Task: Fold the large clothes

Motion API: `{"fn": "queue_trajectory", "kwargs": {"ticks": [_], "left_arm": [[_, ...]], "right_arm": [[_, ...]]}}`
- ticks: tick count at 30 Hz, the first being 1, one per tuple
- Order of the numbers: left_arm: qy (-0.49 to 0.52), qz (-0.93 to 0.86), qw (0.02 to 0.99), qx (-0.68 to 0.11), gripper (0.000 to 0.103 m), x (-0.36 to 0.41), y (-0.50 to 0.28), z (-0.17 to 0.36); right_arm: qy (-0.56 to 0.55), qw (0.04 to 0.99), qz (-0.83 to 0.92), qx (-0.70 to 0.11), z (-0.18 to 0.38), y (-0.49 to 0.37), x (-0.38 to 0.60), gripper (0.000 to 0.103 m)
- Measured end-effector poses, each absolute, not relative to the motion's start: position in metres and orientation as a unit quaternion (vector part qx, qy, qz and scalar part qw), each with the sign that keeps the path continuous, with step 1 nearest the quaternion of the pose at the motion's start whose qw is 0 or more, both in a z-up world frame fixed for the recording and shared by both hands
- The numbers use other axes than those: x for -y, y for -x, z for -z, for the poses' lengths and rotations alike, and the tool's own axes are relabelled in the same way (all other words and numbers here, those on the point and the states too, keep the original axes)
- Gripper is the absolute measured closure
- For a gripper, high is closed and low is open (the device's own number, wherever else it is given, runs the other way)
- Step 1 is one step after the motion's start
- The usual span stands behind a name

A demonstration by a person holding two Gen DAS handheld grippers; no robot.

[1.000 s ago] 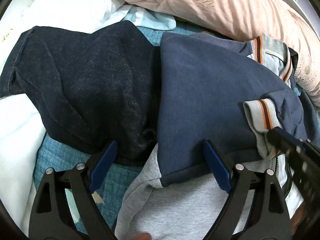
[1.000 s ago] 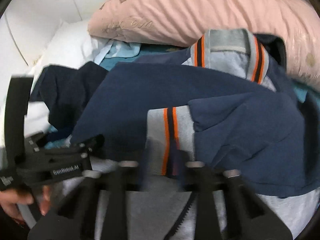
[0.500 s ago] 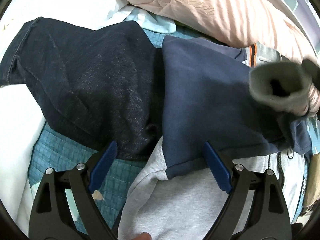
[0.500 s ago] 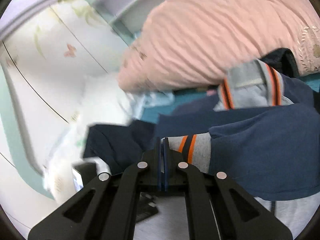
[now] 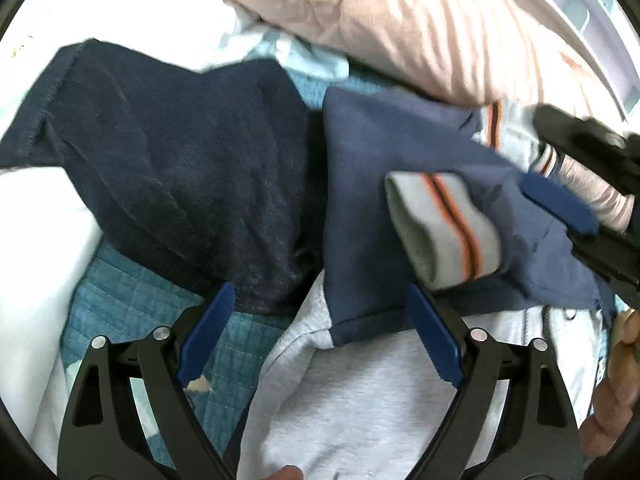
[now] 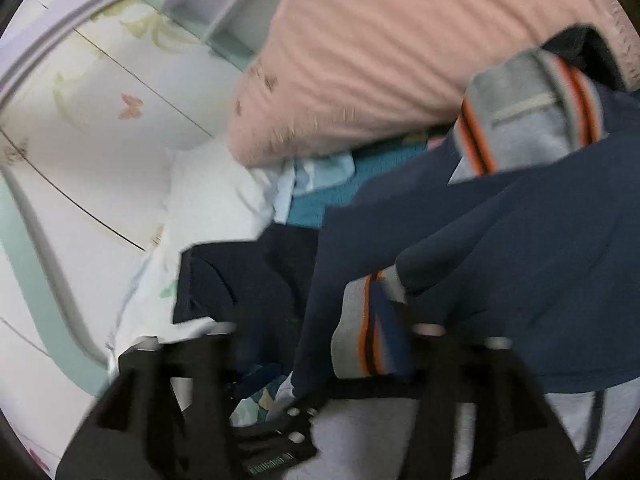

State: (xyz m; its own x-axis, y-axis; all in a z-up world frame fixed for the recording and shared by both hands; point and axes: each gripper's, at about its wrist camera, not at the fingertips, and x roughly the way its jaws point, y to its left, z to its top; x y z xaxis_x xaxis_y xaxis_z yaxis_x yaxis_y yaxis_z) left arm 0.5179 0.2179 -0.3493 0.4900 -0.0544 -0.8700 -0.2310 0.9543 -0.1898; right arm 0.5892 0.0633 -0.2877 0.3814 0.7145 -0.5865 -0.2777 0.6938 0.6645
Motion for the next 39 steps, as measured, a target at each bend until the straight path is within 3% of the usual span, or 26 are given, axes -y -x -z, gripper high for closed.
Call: {"fn": "queue_trajectory", "kwargs": {"ticks": [3,9,15,19,22,26,39], "left_arm": [[0.15,-0.049,0.868,-0.472,0.015,-0.214,-0.518,0.325],[0.165,0.022,0.875,-0.455,0.015,-0.174,-0.557,0.303],[0.124,0.048,0.842,-0.523,0.015,-0.13,-0.602,0.345],[0.078,0.032,0.833,-0.547,0.011,-0.122,-0.614,0.372],[0.063,0.029,0.83,-0.553,0.011,-0.117,-0.615,0.364],[0.108,0.038,0.849,-0.516,0.011,-0.144,-0.615,0.33],[0.207,-0.043,0.803,-0.558,0.011,-0.243,-0.668,0.348]], "right_arm": [[-0.192,0.829,-0.304,-0.428,0.267,-0.586,-0.03,0.047],[-0.144,0.844,-0.22,-0.468,0.287,-0.611,0.072,0.049],[-0.147,0.837,-0.145,-0.506,0.325,-0.623,0.161,0.053],[-0.184,0.805,-0.12,-0.551,0.369,-0.633,0.2,0.072],[-0.198,0.796,-0.133,-0.556,0.366,-0.636,0.207,0.069],[-0.203,0.819,-0.137,-0.519,0.341,-0.641,0.217,0.057],[-0.201,0.82,-0.113,-0.524,0.344,-0.692,0.245,0.053]]}}
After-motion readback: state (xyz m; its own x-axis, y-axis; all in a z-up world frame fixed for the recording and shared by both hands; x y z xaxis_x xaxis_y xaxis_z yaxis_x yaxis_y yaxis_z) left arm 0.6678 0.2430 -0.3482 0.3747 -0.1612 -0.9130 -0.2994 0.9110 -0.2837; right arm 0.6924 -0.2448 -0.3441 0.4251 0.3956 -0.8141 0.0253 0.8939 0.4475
